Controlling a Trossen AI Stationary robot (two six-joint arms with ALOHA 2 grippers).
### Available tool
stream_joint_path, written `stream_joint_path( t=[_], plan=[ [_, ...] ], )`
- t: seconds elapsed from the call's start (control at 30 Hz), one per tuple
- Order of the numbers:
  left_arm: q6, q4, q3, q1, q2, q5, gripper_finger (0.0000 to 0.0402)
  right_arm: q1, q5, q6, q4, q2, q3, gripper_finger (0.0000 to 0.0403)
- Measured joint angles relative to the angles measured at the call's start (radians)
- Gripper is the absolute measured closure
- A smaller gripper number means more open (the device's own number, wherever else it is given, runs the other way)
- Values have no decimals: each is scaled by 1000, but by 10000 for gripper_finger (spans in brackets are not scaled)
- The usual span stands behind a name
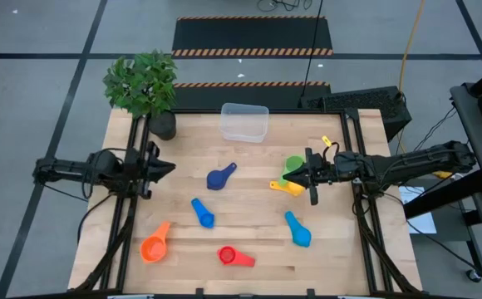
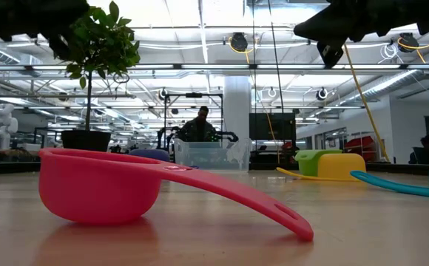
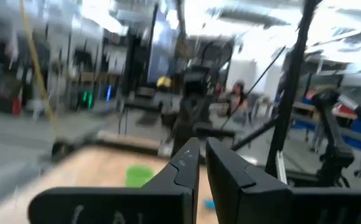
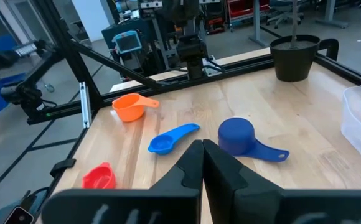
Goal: Nest measuring cups in basket
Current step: Move the orange measuring cup to the center of the table
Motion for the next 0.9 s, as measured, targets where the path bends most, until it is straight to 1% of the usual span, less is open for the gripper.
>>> stream_joint_path(
  t=[0.1,0.2,0.3,0.37,0.43,0.5,0.6,0.73,0.8,0.9],
  plan=[
    [-59,-61,70,-25,127,-72,369,0,0,-7,0,0,0,403],
    [-88,-84,147,-47,273,-123,369,0,0,-8,0,0,0,403],
    [-111,-102,242,-66,421,-138,369,0,0,-8,-8,0,0,403],
    [-136,-143,316,-82,511,-140,369,0,0,-8,-19,0,0,403],
    [-165,-217,390,-98,590,-153,369,0,0,-1,-33,0,0,403],
    [-196,-296,462,-115,663,-187,369,0,-1,19,-46,0,0,403],
    [-247,-425,542,-138,760,-231,369,0,-2,47,-76,0,0,403],
    [-326,-532,609,-146,852,-237,369,0,-3,67,-102,0,0,403],
    [-404,-579,625,-146,883,-226,369,0,-3,71,-116,1,0,403],
    [-576,-635,630,-148,919,-195,369,0,-3,71,-120,1,0,403]
  ],
)
